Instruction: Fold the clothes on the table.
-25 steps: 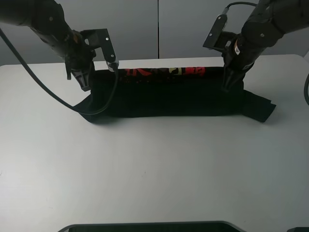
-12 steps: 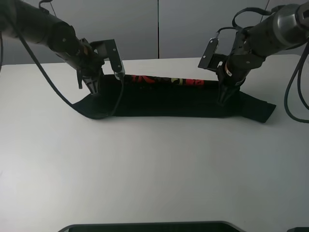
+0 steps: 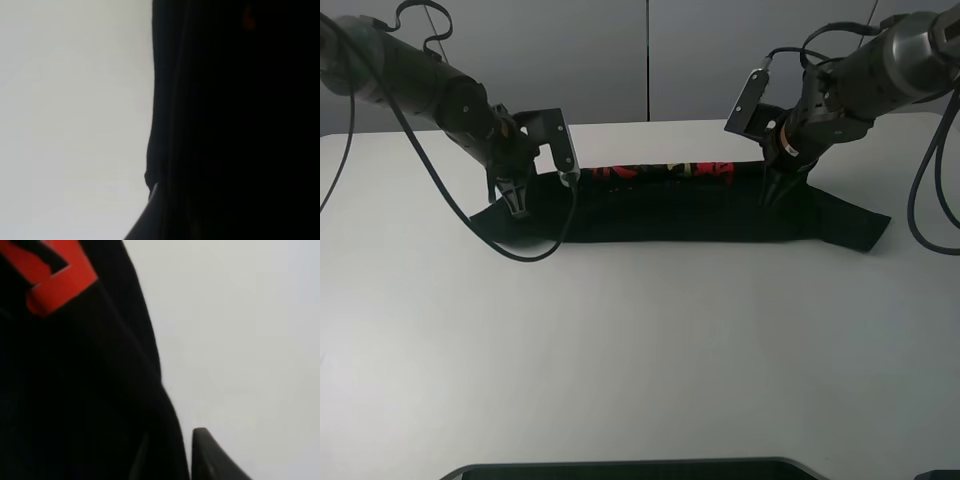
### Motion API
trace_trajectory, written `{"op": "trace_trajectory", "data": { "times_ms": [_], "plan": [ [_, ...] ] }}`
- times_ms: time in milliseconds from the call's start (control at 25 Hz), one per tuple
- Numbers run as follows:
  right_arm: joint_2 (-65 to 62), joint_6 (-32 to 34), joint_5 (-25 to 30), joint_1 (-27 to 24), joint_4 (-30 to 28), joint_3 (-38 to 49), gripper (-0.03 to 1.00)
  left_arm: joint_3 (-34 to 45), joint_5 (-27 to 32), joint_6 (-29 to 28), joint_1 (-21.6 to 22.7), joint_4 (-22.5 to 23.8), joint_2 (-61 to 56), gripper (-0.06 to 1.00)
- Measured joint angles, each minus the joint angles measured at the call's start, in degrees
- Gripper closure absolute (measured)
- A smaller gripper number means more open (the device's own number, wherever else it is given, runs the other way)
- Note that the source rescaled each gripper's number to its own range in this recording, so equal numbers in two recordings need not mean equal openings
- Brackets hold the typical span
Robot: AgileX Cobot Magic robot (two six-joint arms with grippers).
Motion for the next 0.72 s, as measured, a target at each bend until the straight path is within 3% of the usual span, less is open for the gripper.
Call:
{"op": "trace_trajectory", "data": {
  "times_ms": [80, 200, 360, 440, 520, 720],
  "plan": [
    [0.0, 2.2, -0.1, 0.0, -2.8, 0.0, 0.57, 0.0, 0.0, 0.0, 0.0, 0.0, 0.0, 0.92],
    [0.0, 7.3, 0.7, 0.0, -9.4, 0.0, 0.40, 0.0, 0.0, 0.0, 0.0, 0.0, 0.0, 0.79],
    [0.0, 21.5, 1.2, -1.2, -23.5, 0.0, 0.23, 0.0, 0.3, 0.0, 0.0, 0.2, 0.0, 0.43],
    [0.0, 28.0, 4.9, -1.5, -28.6, 0.0, 0.21, 0.0, 0.3, 0.0, 0.0, 0.2, 0.0, 0.27],
    [-0.1, 32.7, 10.4, -1.6, -31.0, 0.0, 0.21, 0.0, 0.4, 0.0, 0.1, 0.2, -0.2, 0.20],
    [-6.3, 38.2, 18.6, -1.7, -29.1, 0.0, 0.21, -0.6, 1.3, -1.6, 0.3, 0.0, -4.5, 0.18]
  ]
}}
